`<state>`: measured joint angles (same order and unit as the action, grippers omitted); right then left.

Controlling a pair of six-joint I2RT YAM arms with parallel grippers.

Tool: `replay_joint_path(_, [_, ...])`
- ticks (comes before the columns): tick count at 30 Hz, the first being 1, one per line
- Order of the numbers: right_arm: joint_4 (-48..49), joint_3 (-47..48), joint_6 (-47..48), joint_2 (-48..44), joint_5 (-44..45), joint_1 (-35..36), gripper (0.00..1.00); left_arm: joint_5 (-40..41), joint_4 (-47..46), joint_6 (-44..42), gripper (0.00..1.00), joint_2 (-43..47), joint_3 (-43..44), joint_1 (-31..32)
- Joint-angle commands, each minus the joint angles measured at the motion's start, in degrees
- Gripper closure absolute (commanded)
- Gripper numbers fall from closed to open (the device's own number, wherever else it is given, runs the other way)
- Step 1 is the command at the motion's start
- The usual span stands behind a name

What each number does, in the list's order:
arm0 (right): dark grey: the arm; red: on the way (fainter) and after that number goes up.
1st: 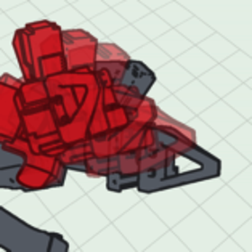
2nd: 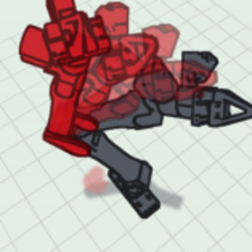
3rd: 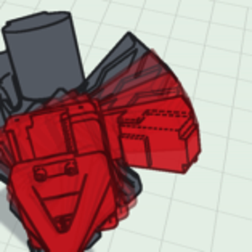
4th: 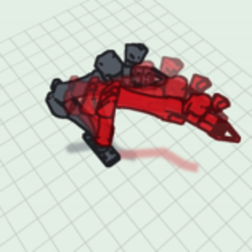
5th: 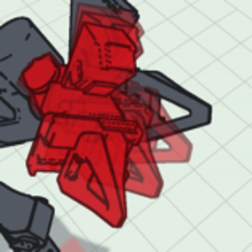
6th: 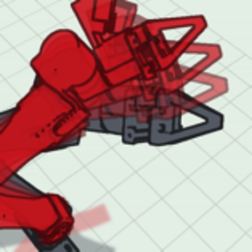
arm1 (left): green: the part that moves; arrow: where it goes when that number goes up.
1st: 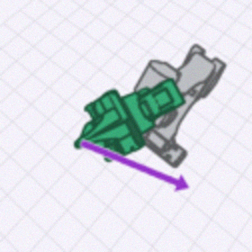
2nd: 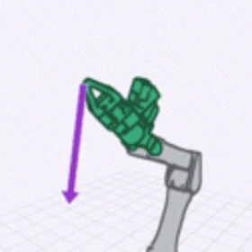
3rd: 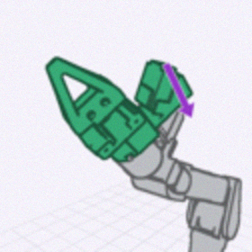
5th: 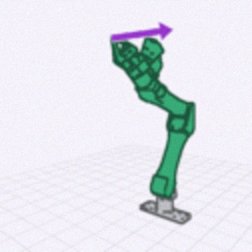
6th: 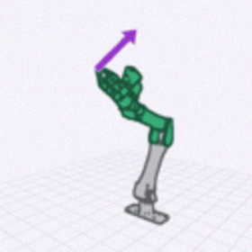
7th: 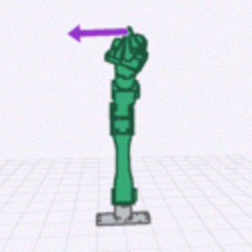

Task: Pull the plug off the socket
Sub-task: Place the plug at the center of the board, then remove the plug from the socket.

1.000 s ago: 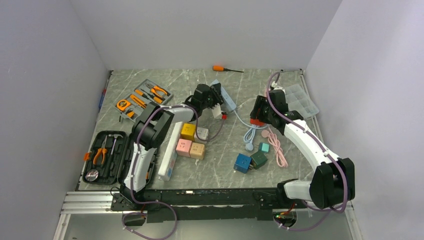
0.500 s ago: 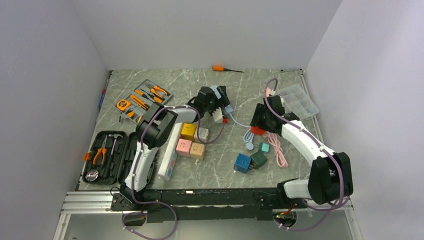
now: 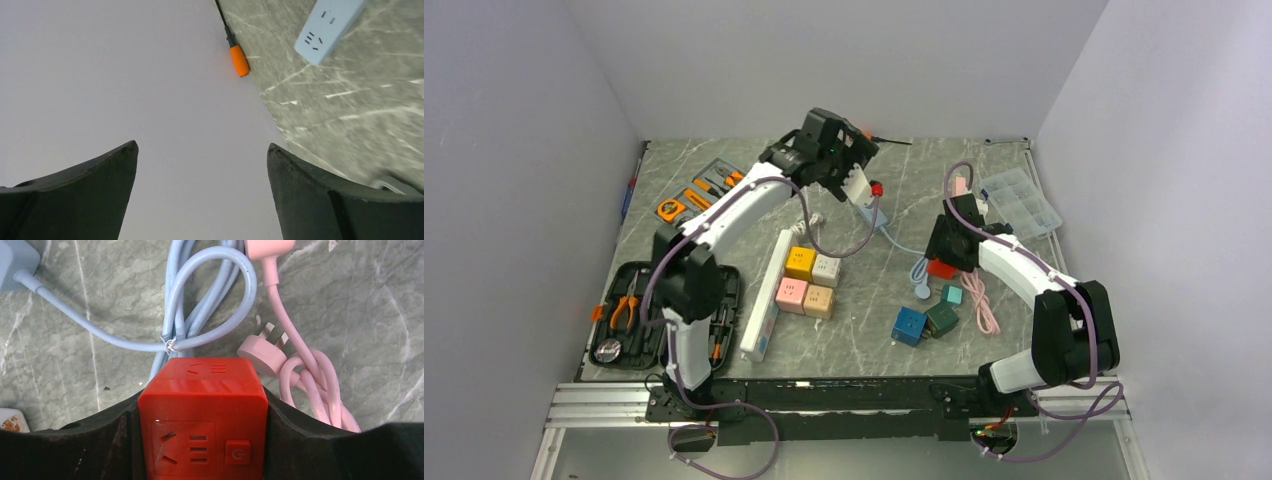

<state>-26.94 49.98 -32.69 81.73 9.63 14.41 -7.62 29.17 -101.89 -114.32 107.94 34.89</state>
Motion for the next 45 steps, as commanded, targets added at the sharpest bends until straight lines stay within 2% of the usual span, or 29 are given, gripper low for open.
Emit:
replay_joint_path(1, [1.21, -0.01, -0.81, -0.17, 3.26, 0.05, 0.34, -1.28, 12.41, 14.92, 0.01, 8.22, -3.24, -0.19])
replay_joint_path(5, [0.83, 0.11, -0.45, -1.07, 4.31, 0.09, 0.19, -0.79, 22.89, 32.43, 0.01, 10.00, 1.56, -0.56])
replay_joint_path(8, [0.48, 0.61, -0.19, -2.24, 4.46, 0.18, 0.11, -6.49, 29.64, 48.18, 0.01, 11.59, 4.88, -3.53])
replay_joint_path(12, [-0.57, 2.16, 0.11, -5.47, 6.28, 0.71, 0.08, -9.61, 28.89, 63.10, 0.01, 18.70, -3.70, -8.11])
replay_joint_path(15, [-1.19, 4.77, 1.65, -8.54, 8.32, 2.36, 0.07, -10.63, 26.30, 67.59, 0.01, 24.62, -13.47, -11.06])
replay_joint_path(21, [-1.71, 12.40, 5.65, -10.87, 11.12, 9.66, 0.06, -13.31, 25.69, 70.10, 0.01, 32.98, -28.59, -12.69])
replay_joint_path(23, [-0.51, 14.12, 7.01, -10.21, 11.74, 12.98, 0.01, -14.37, 24.31, 70.66, 0.01, 35.38, -34.66, -12.90])
replay_joint_path(26, [1.19, 15.95, 8.59, -8.33, 13.43, 17.41, 0.00, -15.94, 23.02, 71.66, 0.01, 36.66, -40.48, -12.92])
replay_joint_path(33, [4.89, 14.76, 9.40, -7.75, 14.29, 21.09, 0.00, -14.43, 18.91, 74.51, 0.01, 37.90, -46.91, -12.92])
replay_joint_path(45, [8.47, 13.30, 9.58, -5.76, 12.21, 22.02, 0.00, -15.74, 14.93, 72.84, 0.01, 37.45, -57.66, -12.70])
